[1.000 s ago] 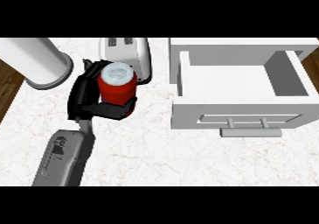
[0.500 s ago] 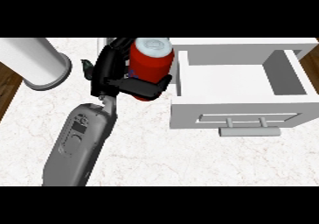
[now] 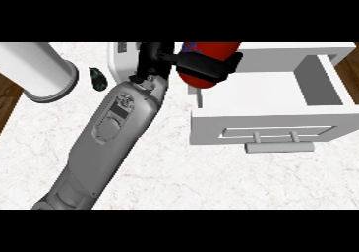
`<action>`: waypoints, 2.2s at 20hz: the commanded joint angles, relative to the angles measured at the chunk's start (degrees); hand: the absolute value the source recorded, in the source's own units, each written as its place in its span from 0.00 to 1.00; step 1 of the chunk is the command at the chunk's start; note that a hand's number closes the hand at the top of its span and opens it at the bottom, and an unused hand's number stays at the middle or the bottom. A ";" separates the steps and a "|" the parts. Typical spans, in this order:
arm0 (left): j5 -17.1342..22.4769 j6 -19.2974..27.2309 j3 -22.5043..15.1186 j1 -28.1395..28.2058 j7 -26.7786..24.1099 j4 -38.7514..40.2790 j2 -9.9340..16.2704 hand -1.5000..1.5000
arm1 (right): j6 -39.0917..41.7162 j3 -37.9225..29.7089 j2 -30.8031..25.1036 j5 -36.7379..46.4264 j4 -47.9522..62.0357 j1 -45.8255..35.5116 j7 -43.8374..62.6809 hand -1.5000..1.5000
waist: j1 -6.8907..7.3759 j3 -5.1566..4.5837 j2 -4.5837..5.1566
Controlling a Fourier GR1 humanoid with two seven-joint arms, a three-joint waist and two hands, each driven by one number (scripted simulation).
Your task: Pick up the can, place it into the drawer and close the drawer
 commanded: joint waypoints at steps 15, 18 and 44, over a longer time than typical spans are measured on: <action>12.03 6.01 -3.03 -24.93 -5.02 30.26 -0.01 1.00 | 0.33 -1.36 -1.01 -1.94 0.72 -3.53 2.81 0.00 | -1.22 0.04 0.30; 12.99 5.04 -3.15 -28.20 -9.25 36.87 -0.01 1.00 | -1.23 0.56 -1.11 1.00 1.81 -6.87 4.21 0.00 | -1.99 0.05 0.80; 25.83 12.48 -22.18 -27.87 -16.41 46.15 -0.01 1.00 | -0.34 0.36 -2.54 1.55 6.95 -11.51 2.01 0.00 | -5.40 0.16 1.50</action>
